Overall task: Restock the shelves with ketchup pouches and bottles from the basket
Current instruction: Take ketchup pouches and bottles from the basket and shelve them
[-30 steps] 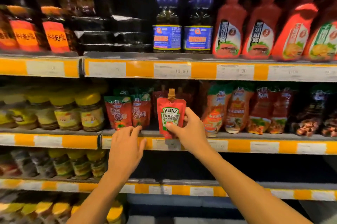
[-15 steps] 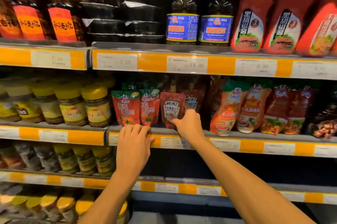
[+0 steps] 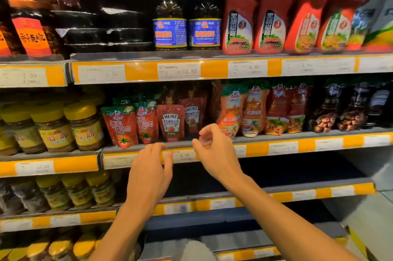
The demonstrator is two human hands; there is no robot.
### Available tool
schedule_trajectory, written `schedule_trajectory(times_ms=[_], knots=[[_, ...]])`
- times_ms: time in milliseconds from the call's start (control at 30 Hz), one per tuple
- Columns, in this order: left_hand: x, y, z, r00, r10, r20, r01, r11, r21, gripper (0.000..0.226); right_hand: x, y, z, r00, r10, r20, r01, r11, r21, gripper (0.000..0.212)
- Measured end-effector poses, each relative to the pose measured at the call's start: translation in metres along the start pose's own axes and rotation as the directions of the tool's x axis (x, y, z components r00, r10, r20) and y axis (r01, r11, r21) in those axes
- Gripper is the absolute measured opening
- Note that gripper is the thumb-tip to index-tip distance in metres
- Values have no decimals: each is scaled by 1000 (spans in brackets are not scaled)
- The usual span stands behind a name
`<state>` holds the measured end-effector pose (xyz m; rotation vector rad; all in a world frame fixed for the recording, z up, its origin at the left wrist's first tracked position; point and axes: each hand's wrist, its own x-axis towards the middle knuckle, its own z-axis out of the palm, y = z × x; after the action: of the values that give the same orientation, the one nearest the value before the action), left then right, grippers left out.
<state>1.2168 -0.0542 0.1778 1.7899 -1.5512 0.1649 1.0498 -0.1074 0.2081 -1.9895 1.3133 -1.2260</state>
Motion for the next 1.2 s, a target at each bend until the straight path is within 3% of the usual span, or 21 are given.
schedule_trajectory(times_ms=[100,233,400,500,633,833,1033,1100,1200], knots=[[-24,36,11,993,9,116,3,995,-101,22,-44,23,-49,995,95,4,-95,995,-19,11],[-58,100,39,957,132,257,-82,977,-195,25,-109,68,-123,961,276,-22,-277,956,-101,14],[-102,208,87,831,350,431,-187,907,-377,10,-202,118,-214,849,445,-284,-490,865,-111,13],[-136,276,115,706,507,495,-242,829,-504,7,-260,140,-263,719,549,-427,-630,773,-67,13],[-189,354,151,491,674,552,-293,725,-623,12,-336,163,-316,495,627,-602,-782,623,5,14],[-279,449,203,184,838,513,-364,543,-756,14,-444,196,-353,135,711,-690,-917,354,185,12],[-357,512,263,-91,866,491,-474,396,-786,23,-519,232,-376,-138,712,-688,-915,174,363,16],[-380,527,284,-170,838,519,-468,395,-791,33,-537,247,-383,-206,725,-658,-890,141,434,23],[-409,546,312,-238,794,559,-458,416,-786,50,-556,274,-396,-278,741,-611,-868,78,490,34]])
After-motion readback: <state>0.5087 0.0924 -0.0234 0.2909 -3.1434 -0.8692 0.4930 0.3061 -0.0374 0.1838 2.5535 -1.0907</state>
